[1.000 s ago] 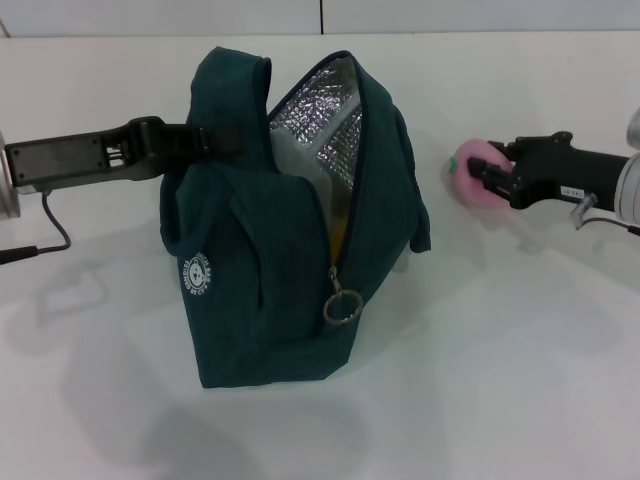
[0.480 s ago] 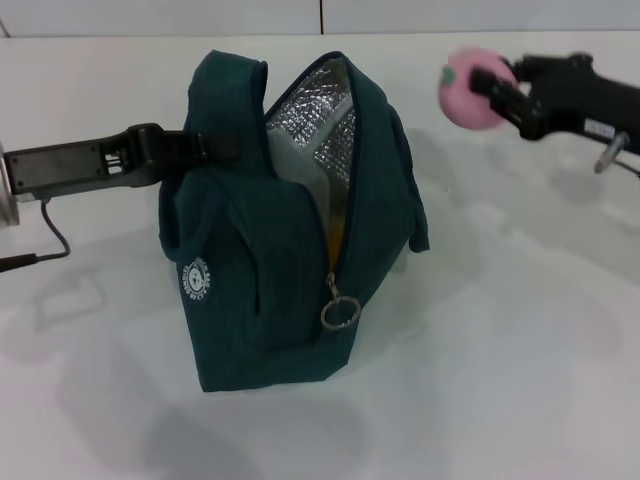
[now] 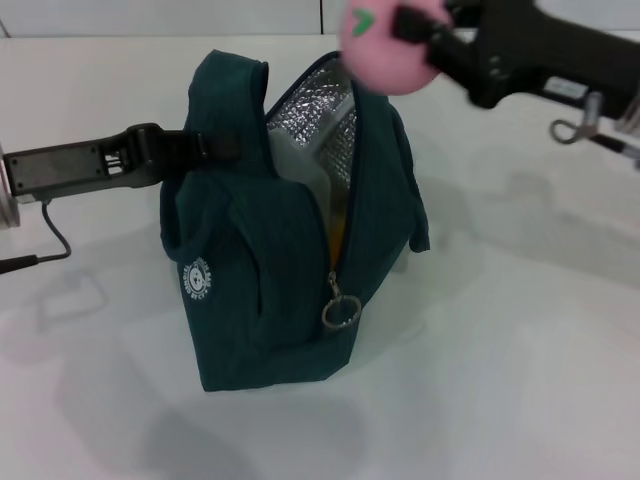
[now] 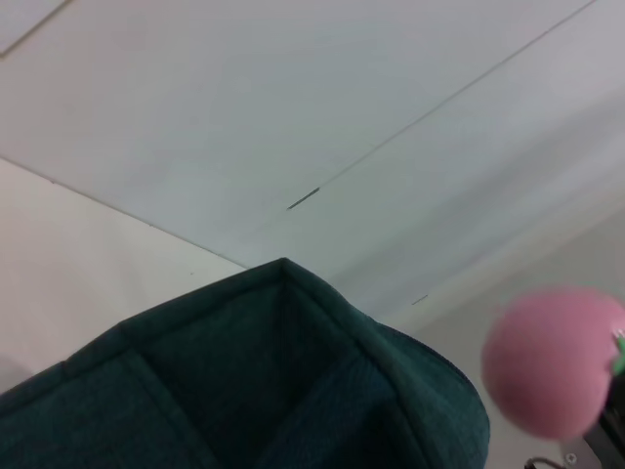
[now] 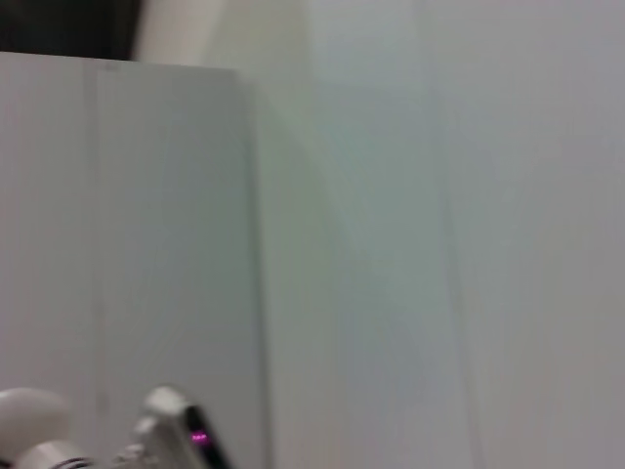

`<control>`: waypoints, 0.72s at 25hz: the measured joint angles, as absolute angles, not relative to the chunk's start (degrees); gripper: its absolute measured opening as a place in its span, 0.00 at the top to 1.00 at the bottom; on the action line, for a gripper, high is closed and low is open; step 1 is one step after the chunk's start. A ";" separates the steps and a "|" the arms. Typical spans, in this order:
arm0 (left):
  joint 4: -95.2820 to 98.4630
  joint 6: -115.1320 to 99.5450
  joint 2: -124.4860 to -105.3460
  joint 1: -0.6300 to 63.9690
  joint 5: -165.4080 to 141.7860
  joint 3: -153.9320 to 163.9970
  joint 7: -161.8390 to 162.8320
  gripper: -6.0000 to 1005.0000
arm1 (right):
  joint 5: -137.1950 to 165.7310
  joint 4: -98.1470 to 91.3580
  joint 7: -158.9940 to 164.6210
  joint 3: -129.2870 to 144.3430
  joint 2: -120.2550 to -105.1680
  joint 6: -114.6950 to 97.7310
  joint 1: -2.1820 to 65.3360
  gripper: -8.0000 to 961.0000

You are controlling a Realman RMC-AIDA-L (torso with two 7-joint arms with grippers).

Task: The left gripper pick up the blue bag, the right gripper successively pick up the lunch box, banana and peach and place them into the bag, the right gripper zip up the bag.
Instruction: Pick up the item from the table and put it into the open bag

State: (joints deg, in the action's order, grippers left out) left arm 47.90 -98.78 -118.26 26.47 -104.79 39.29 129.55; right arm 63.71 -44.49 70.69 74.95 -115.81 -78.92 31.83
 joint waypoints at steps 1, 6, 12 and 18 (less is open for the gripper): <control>47.90 -98.79 -118.27 26.44 -104.68 39.29 129.55 0.95 | 63.65 -44.45 70.74 75.62 -115.82 -79.01 32.22 0.86; 47.90 -98.78 -118.38 26.37 -104.20 39.29 129.43 0.95 | 63.46 -43.82 71.03 80.38 -115.98 -77.63 33.77 0.91; 47.89 -98.81 -118.78 26.26 -103.92 39.29 128.51 0.95 | 62.91 -40.38 72.82 83.61 -116.07 -75.07 35.07 0.94; 46.30 -98.87 -118.76 26.28 -103.85 39.29 127.74 0.95 | 62.63 -37.77 73.47 86.02 -116.10 -74.85 35.68 0.95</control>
State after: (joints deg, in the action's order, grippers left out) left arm 46.30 -98.87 -118.76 26.28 -103.85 39.29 127.74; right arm 62.63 -37.77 73.47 86.02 -116.10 -74.85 35.68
